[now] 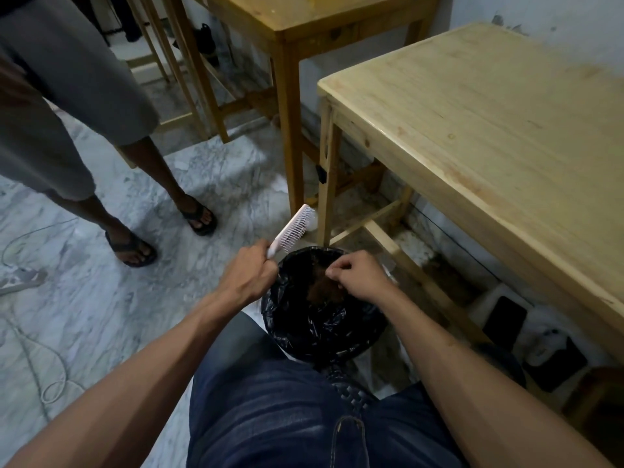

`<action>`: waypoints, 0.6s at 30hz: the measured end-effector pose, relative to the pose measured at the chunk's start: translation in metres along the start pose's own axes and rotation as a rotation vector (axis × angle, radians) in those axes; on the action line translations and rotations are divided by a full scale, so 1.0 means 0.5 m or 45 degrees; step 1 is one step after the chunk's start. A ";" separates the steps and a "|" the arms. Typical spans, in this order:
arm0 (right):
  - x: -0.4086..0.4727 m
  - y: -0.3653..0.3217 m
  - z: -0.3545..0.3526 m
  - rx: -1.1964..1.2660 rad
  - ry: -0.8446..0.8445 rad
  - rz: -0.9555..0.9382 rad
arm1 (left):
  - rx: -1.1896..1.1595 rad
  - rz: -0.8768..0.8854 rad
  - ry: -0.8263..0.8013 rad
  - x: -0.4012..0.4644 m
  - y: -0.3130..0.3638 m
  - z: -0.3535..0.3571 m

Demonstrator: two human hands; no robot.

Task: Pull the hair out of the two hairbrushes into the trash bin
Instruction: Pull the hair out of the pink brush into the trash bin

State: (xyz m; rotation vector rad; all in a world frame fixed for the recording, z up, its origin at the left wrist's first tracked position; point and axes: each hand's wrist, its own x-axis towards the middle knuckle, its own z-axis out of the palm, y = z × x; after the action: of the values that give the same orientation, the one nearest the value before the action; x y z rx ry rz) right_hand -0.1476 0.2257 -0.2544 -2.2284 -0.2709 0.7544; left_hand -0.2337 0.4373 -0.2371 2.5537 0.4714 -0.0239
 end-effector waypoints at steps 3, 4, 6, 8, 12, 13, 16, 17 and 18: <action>0.003 -0.014 0.005 -0.117 -0.060 0.103 | 0.019 0.100 0.028 -0.001 0.010 -0.005; 0.005 -0.018 0.003 -0.027 -0.048 0.101 | 0.035 0.153 0.038 -0.002 0.011 -0.006; 0.002 -0.033 -0.007 0.297 -0.036 0.056 | 0.071 0.257 0.046 -0.006 0.014 -0.010; 0.004 -0.046 -0.020 0.552 -0.080 -0.008 | 0.125 0.359 0.054 -0.008 0.019 -0.013; 0.014 -0.051 -0.024 0.739 -0.198 -0.101 | 0.152 0.481 0.071 -0.009 0.026 -0.018; 0.012 -0.052 -0.021 0.762 -0.186 -0.104 | 0.141 0.485 0.077 -0.009 0.027 -0.019; 0.011 -0.046 -0.013 0.841 -0.091 -0.117 | 0.131 0.481 0.092 -0.010 0.024 -0.021; 0.009 -0.041 -0.012 0.840 -0.053 -0.114 | 0.139 0.475 0.090 -0.009 0.021 -0.021; 0.008 -0.035 -0.011 0.831 -0.016 -0.109 | 0.150 0.464 0.083 -0.008 0.017 -0.020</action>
State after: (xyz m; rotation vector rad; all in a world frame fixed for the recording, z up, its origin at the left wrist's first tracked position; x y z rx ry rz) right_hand -0.1404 0.2362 -0.2407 -1.5859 -0.1017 0.6882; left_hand -0.2354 0.4342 -0.2237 2.7245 0.0229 0.1683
